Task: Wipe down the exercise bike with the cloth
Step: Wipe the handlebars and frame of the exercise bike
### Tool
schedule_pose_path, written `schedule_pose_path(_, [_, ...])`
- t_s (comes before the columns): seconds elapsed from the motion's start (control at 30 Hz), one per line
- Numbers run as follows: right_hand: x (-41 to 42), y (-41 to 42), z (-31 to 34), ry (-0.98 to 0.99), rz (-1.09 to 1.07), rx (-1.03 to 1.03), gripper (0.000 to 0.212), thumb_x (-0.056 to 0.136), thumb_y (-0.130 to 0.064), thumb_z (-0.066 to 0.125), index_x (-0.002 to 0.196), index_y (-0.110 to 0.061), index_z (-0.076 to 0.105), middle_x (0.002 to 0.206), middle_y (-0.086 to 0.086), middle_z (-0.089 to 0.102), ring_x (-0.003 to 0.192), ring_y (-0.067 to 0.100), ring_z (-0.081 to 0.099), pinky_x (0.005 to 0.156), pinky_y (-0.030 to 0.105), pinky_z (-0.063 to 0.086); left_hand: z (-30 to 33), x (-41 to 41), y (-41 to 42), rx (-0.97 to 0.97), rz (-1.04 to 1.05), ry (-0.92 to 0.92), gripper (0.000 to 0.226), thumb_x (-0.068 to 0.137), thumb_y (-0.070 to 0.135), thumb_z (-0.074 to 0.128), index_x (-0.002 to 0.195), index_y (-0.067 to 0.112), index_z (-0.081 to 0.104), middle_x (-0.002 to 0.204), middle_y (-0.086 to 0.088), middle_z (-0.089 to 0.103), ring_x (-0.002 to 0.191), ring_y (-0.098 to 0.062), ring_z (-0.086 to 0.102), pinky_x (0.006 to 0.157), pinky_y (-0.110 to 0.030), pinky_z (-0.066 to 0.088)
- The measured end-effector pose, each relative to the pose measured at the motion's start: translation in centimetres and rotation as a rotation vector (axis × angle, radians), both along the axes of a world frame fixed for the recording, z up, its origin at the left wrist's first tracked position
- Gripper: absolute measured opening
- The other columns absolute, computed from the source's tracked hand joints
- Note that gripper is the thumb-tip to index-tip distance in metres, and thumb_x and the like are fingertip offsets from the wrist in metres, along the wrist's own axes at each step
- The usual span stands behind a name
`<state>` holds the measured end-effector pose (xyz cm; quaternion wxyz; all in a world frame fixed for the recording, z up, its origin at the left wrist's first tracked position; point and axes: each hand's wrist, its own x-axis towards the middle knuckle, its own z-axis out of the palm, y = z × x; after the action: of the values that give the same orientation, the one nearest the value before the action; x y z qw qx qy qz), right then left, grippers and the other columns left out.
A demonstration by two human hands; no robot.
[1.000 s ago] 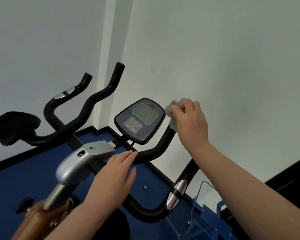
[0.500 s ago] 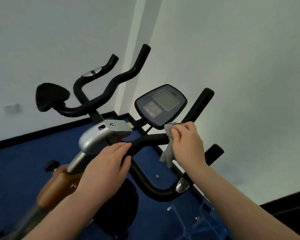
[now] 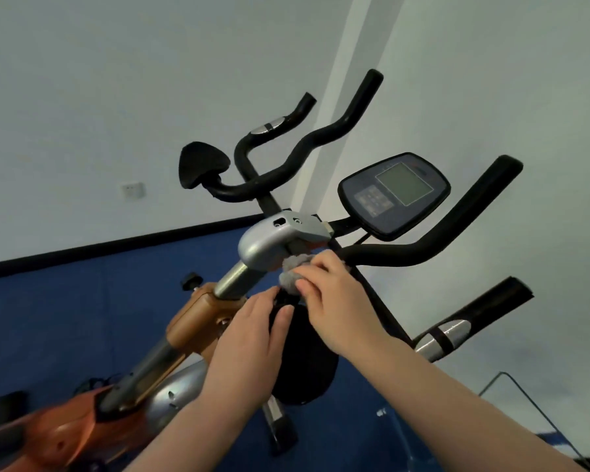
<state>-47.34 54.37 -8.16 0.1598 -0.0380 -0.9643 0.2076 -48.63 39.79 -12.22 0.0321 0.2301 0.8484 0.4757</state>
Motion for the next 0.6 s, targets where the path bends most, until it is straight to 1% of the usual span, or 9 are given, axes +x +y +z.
schedule_pose_path(0.1, [-0.1, 0.1, 0.2, -0.106, 0.089, -0.034, 0.023, 0.095, -0.020, 0.051, 0.112, -0.017, 0.066, 0.105, -0.006, 0.049, 0.089, 0.014, 0.056, 0.082, 0.032, 0.049, 0.0, 0.1, -0.1, 0.004, -0.009, -0.014, 0.038, 0.093, 0.050, 0.030, 0.127, 0.039, 0.042, 0.111, 0.028, 0.045, 0.102, 0.015, 0.041, 0.078, -0.003, 0.032])
schedule_pose_path(0.23, [-0.6, 1.1, 2.2, -0.312, 0.181, -0.085, 0.026, 0.096, -0.020, 0.051, 0.118, -0.018, 0.065, 0.103, -0.007, 0.048, 0.097, 0.011, 0.053, 0.091, 0.026, 0.042, -0.3, 0.0, -0.5, -0.030, -0.019, -0.034, 0.048, 0.094, 0.051, 0.028, 0.136, 0.031, 0.040, 0.130, 0.015, 0.052, 0.117, 0.002, 0.047, 0.097, -0.019, 0.037])
schedule_pose_path(0.3, [-0.8, 2.0, 3.7, -0.430, 0.251, -0.053, 0.023, 0.095, -0.020, 0.052, 0.112, -0.020, 0.068, 0.097, -0.008, 0.048, 0.091, 0.006, 0.051, 0.085, 0.022, 0.037, -0.2, 0.0, -0.6, -0.040, -0.019, -0.029, 0.049, 0.093, 0.053, 0.029, 0.136, 0.032, 0.039, 0.132, 0.017, 0.049, 0.120, 0.002, 0.045, 0.096, -0.017, 0.033])
schedule_pose_path(0.33, [-0.8, 2.8, 4.6, -0.437, 0.249, -0.034, 0.022, 0.095, -0.022, 0.052, 0.110, -0.023, 0.068, 0.094, -0.009, 0.048, 0.087, 0.003, 0.050, 0.082, 0.020, 0.035, -0.1, -0.1, -0.6, -0.041, -0.026, -0.018, 0.049, 0.092, 0.054, 0.030, 0.135, 0.033, 0.039, 0.130, 0.019, 0.048, 0.120, 0.003, 0.043, 0.095, -0.016, 0.031])
schedule_pose_path(0.4, [-1.2, 4.8, 6.7, -0.296, 0.149, -0.010, 0.022, 0.093, -0.025, 0.055, 0.110, -0.030, 0.067, 0.095, -0.011, 0.050, 0.086, -0.002, 0.049, 0.075, 0.019, 0.035, 0.3, -0.5, -0.2, -0.030, -0.048, 0.014, 0.044, 0.090, 0.055, 0.033, 0.130, 0.037, 0.041, 0.120, 0.025, 0.045, 0.115, 0.005, 0.044, 0.090, -0.015, 0.032])
schedule_pose_path(0.47, [-1.9, 5.8, 8.7, -0.111, 0.081, 0.036, 0.023, 0.088, -0.026, 0.063, 0.109, -0.033, 0.066, 0.097, -0.012, 0.054, 0.088, -0.002, 0.051, 0.076, 0.018, 0.039, 0.9, -1.2, 0.7, -0.005, -0.048, 0.050, 0.034, 0.090, 0.052, 0.038, 0.121, 0.039, 0.043, 0.111, 0.028, 0.043, 0.108, 0.006, 0.045, 0.085, -0.014, 0.035])
schedule_pose_path(0.5, [-2.5, 5.6, 9.1, -0.077, 0.090, 0.061, 0.022, 0.085, -0.024, 0.067, 0.105, -0.031, 0.066, 0.098, -0.013, 0.057, 0.089, -0.002, 0.052, 0.078, 0.020, 0.041, 1.1, -1.5, 1.2, -0.001, -0.044, 0.069, 0.031, 0.091, 0.050, 0.040, 0.119, 0.038, 0.045, 0.109, 0.026, 0.043, 0.106, 0.005, 0.045, 0.085, -0.014, 0.036])
schedule_pose_path(0.53, [-3.1, 5.2, 9.2, -0.097, 0.107, 0.084, 0.020, 0.082, -0.022, 0.069, 0.101, -0.028, 0.066, 0.098, -0.012, 0.059, 0.091, 0.001, 0.053, 0.081, 0.023, 0.044, 1.2, -1.7, 1.6, 0.001, -0.041, 0.085, 0.029, 0.091, 0.047, 0.042, 0.117, 0.035, 0.047, 0.108, 0.023, 0.044, 0.105, 0.004, 0.045, 0.086, -0.015, 0.038])
schedule_pose_path(0.6, [-4.0, 4.2, 8.1, -0.257, 0.132, 0.100, 0.015, 0.081, -0.021, 0.071, 0.095, -0.025, 0.069, 0.099, -0.009, 0.064, 0.096, 0.008, 0.057, 0.087, 0.032, 0.047, 0.9, -1.8, 2.0, 0.021, -0.030, 0.109, 0.028, 0.091, 0.042, 0.044, 0.117, 0.031, 0.050, 0.107, 0.020, 0.044, 0.104, 0.001, 0.046, 0.088, -0.019, 0.042])
